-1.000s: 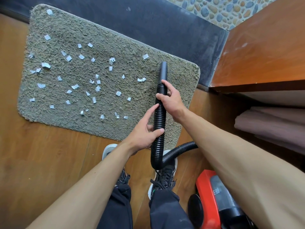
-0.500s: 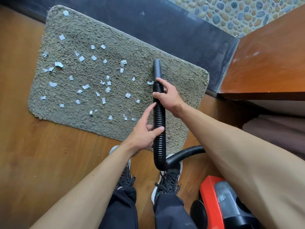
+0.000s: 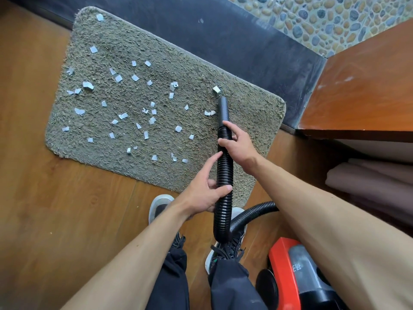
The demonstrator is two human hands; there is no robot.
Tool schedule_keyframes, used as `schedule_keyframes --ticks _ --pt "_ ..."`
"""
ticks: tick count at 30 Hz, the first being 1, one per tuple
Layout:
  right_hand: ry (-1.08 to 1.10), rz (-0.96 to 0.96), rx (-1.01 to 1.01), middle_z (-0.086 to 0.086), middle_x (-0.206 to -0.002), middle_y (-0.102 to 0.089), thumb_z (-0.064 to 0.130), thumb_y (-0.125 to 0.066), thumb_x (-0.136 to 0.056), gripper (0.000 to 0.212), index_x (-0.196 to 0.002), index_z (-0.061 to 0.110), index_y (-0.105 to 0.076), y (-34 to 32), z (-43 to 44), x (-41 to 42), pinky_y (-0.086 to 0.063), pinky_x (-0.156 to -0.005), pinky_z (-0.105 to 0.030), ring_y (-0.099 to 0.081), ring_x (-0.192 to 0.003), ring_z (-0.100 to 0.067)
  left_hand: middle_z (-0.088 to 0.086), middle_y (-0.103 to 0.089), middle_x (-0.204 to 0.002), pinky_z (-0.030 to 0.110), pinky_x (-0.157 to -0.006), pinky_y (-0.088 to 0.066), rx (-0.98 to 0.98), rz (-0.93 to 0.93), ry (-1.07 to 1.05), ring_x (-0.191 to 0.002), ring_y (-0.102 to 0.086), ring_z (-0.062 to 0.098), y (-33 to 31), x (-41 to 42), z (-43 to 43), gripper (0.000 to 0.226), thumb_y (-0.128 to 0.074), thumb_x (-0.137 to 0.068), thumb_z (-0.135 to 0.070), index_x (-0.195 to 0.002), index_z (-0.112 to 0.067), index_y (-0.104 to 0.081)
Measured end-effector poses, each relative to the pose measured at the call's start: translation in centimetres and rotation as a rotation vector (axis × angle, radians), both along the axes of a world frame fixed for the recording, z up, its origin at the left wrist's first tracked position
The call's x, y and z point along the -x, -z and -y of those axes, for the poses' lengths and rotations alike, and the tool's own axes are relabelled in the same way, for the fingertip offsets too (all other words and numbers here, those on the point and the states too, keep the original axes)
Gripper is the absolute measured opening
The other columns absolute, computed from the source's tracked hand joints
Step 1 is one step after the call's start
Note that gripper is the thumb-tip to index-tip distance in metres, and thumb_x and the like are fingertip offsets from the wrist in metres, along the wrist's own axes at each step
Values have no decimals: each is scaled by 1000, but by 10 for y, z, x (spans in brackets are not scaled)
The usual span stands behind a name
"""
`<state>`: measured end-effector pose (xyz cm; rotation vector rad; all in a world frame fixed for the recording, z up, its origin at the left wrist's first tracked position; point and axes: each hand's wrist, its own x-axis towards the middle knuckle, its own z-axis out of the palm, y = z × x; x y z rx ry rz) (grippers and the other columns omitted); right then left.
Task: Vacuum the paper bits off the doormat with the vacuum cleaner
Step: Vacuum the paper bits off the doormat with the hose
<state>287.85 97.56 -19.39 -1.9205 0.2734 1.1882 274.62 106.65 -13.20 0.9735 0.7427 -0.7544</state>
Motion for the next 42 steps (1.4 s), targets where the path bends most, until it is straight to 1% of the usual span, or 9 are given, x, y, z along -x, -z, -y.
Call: schedule_keyframes --ticks 3,6,10,18,22,29,34,38,42 --pt "8 -37 17 -18 -117 -61 4 -62 -85 61 -139 28 -47 -3 6 10 -55 -91 -46 -63 -95 -29 11 -71 -96 37 -65 -61 17 -19 2 -82 -70 16 -6 10 4 84 -65 -93 -7 -144 -58 -23" --pt "9 -66 13 -20 -116 -61 4 -63 -84 62 -139 27 -47 -3 5 18 -54 -92 -50 -61 -91 -26 10 -72 -100 33 -63 -59 15 -33 -8 -81 -70 15 -10 19 4 86 -67 -92 -6 -144 -58 -23" --pt "-4 -65 26 -16 -111 -62 5 -63 -82 63 -138 29 -48 -3 -3 29 -54 -92 -49 -61 -87 -22 18 -71 -108 38 -68 -59 -16 -46 -18 -80 -68 17 -13 29 1 85 -66 -92 -6 -144 -58 -23" --pt "-84 -62 22 -10 -111 -63 7 -63 -82 62 -138 29 -48 -4 -16 40 -52 -95 -48 -61 -90 -20 -1 -74 -89 28 -57 -55 -16 -76 -92 -75 -69 11 -16 42 -3 83 -65 -93 -4 -140 -61 -26" --pt "-123 -78 15 -10 -116 -61 8 -63 -82 62 -139 30 -48 -6 -17 47 -52 -95 -47 -61 -92 -19 1 -73 -87 27 -56 -54 -15 -93 -118 -73 -68 12 -20 50 -2 84 -64 -93 -3 -141 -59 -25" --pt "-196 -56 17 -5 -114 -63 23 -64 -72 65 -134 39 -50 -6 -25 50 -52 -95 -48 -65 -99 -25 1 -73 -86 23 -54 -51 -31 -108 -159 -67 -66 11 -21 54 -2 83 -63 -94 -2 -142 -59 -25" --pt "-169 -14 17 -4 -114 -62 20 -65 -75 65 -135 40 -48 -3 -32 30 -54 -92 -49 -65 -98 -24 1 -73 -86 30 -59 -56 -60 -76 -144 -73 -69 12 -11 36 -7 84 -62 -94 -2 -144 -57 -24" --pt "-111 9 31 -5 -114 -60 13 -64 -81 64 -139 32 -47 3 -26 7 -54 -91 -49 -64 -96 -22 16 -73 -101 40 -68 -61 -42 -40 -38 -84 -71 19 -6 9 -15 84 -62 -94 -3 -144 -56 -21" --pt "-71 39 43 -4 -111 -59 12 -63 -80 65 -140 29 -47 6 -23 -10 -54 -93 -48 -62 -94 -20 18 -72 -106 46 -72 -61 -41 -16 18 -89 -72 21 -4 -10 -20 86 -63 -94 -4 -146 -57 -18"
